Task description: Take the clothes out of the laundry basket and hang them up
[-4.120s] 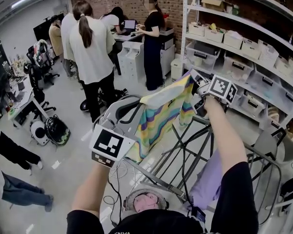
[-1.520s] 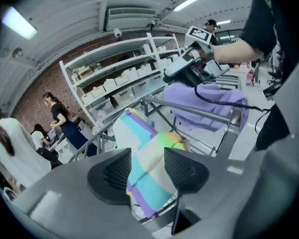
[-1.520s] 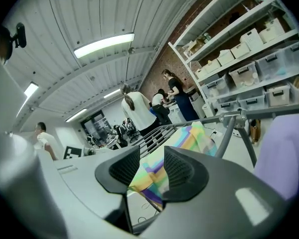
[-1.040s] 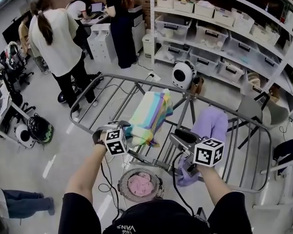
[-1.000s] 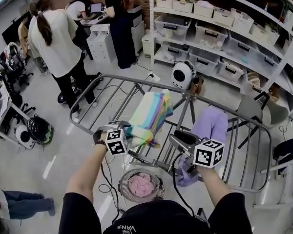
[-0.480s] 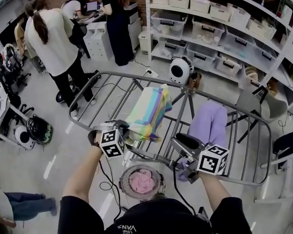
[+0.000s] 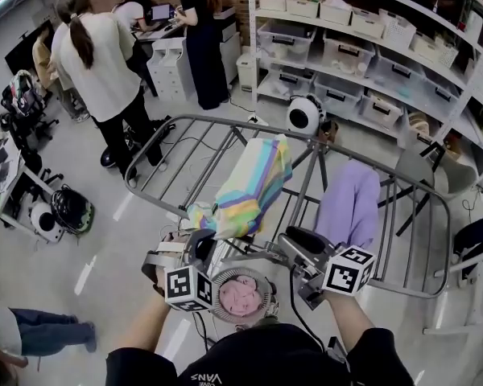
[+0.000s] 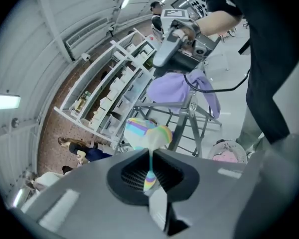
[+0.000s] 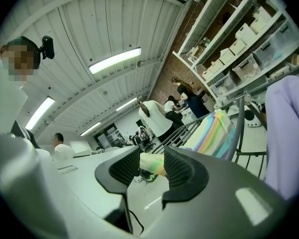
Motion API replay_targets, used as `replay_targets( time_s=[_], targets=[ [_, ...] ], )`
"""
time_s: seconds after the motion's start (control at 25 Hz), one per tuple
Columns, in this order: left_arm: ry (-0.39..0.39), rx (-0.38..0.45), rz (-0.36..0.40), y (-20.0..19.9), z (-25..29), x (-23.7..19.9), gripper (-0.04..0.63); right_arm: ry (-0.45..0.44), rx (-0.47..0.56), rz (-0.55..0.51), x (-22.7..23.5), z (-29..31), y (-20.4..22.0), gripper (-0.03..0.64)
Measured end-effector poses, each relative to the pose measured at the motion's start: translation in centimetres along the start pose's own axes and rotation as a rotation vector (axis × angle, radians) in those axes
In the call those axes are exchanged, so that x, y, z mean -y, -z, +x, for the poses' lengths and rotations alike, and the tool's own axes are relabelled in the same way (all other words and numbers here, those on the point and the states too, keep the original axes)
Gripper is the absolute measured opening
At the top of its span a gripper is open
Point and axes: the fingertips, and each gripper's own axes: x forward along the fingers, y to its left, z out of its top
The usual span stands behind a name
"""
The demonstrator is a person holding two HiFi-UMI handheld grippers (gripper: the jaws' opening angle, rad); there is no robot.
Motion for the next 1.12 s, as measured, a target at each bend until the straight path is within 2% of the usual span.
replay_targets(
  time_s=[0.16,0.36,0.64,1.0,1.12],
  targets=[
    [0.004,0.021,-0.159,-0.4,-1.8,3.6,0.015,-0.011,-0.006,0.018,-1.4,0.3,1.9,0.14],
    [0.056,0.082,-0.328,-2.3,-2.9,7.9,0.015,-0.016,-0.002,0.046,-3.0,0.4,4.1,0.14],
    [0.128,0.103,-0.434,-2.5,-3.8,12.1,0.015,0.006,0.005,0.06,-4.3,-0.5,6.4,0.14],
    [0.193,0.089,-0.477,-1.8,-0.3,17.6,0.017,0.062,-0.015,0.063,-4.5,-1.8,9.3,0.14],
    [0.251,0.096,-0.491,-1.5,0.8,19.7,0.021,0.084,-0.023,0.064,-4.4,-2.3,10.4,0.14]
  ],
)
